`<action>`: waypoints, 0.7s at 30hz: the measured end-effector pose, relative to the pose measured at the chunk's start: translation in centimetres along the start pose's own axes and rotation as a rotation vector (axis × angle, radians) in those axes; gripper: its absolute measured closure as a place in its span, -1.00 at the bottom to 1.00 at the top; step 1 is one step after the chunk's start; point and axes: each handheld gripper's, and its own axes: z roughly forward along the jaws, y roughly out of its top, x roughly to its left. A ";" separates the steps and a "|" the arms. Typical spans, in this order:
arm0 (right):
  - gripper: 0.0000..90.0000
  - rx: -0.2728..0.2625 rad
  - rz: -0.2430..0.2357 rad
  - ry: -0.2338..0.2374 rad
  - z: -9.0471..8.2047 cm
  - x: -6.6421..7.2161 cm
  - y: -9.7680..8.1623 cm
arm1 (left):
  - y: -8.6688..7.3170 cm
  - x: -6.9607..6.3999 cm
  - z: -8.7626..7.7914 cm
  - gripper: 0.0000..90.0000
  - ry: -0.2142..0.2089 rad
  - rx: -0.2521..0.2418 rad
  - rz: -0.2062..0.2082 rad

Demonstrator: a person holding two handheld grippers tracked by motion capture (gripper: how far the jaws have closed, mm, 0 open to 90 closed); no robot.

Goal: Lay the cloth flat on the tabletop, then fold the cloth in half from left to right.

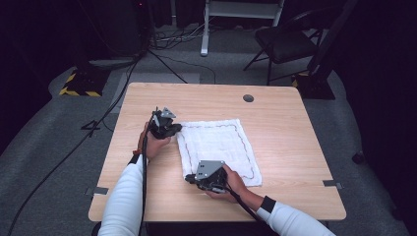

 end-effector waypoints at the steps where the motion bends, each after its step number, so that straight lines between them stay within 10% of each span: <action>1: 0.94 0.001 -0.003 -0.001 0.0 0.0 0.0 | 0.0 0.0 0.0 0.89 -0.001 0.002 0.001; 21: 0.94 -0.041 0.006 -0.085 -2.7 -1.0 0.9 | 2.7 -0.9 -0.9 0.90 0.017 -0.080 0.019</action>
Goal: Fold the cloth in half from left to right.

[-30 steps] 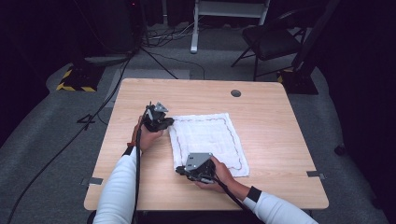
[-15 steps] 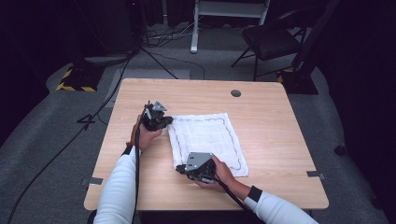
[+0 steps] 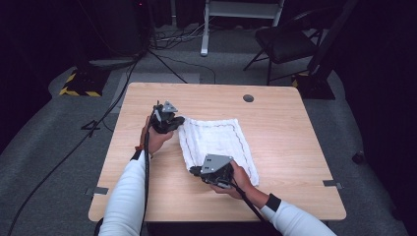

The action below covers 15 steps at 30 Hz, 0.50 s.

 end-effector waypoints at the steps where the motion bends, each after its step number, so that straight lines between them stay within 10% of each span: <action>1: 0.94 -0.006 0.012 -0.005 -0.4 -0.1 -0.1 | 0.3 -0.2 0.1 0.90 0.004 0.000 0.014; 15: 0.94 -0.007 0.065 -0.091 -5.5 -1.8 -2.4 | 5.2 -3.7 2.8 0.91 -0.005 0.027 0.120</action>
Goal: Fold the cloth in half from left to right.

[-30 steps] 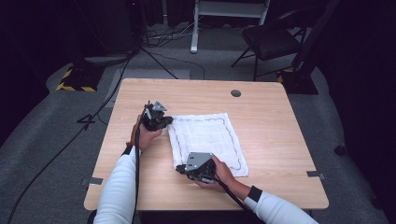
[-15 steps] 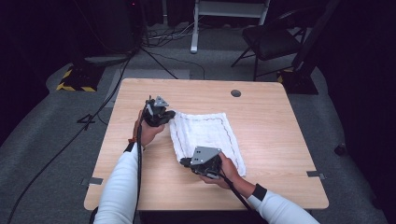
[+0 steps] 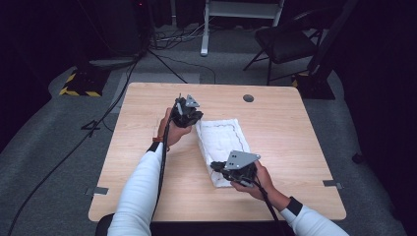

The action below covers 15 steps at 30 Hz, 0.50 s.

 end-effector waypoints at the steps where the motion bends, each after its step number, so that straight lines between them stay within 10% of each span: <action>1: 0.94 0.000 0.006 -0.006 -0.4 -0.2 -0.2 | 0.3 -0.2 0.2 0.91 -0.003 -0.003 0.001; 15: 0.94 0.029 0.096 -0.072 -4.3 -2.1 -4.1 | 4.0 -3.3 3.6 0.91 -0.054 0.021 0.073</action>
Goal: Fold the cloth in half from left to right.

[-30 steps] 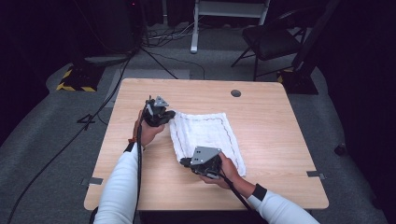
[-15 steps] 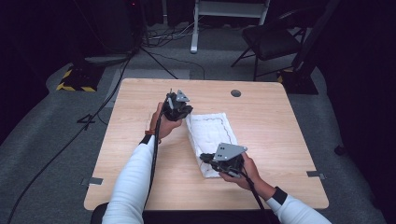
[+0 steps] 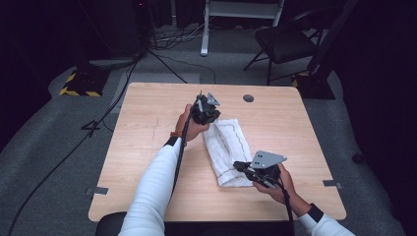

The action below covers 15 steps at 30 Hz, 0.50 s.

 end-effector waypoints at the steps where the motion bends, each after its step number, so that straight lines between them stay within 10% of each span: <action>1: 0.94 0.002 0.008 -0.004 -0.3 -0.2 -0.2 | 0.2 -0.1 0.2 0.91 -0.002 0.005 0.005; 15: 0.93 0.052 0.064 -0.051 -2.8 -1.7 -3.5 | 2.2 -2.5 4.0 0.89 -0.040 0.026 0.027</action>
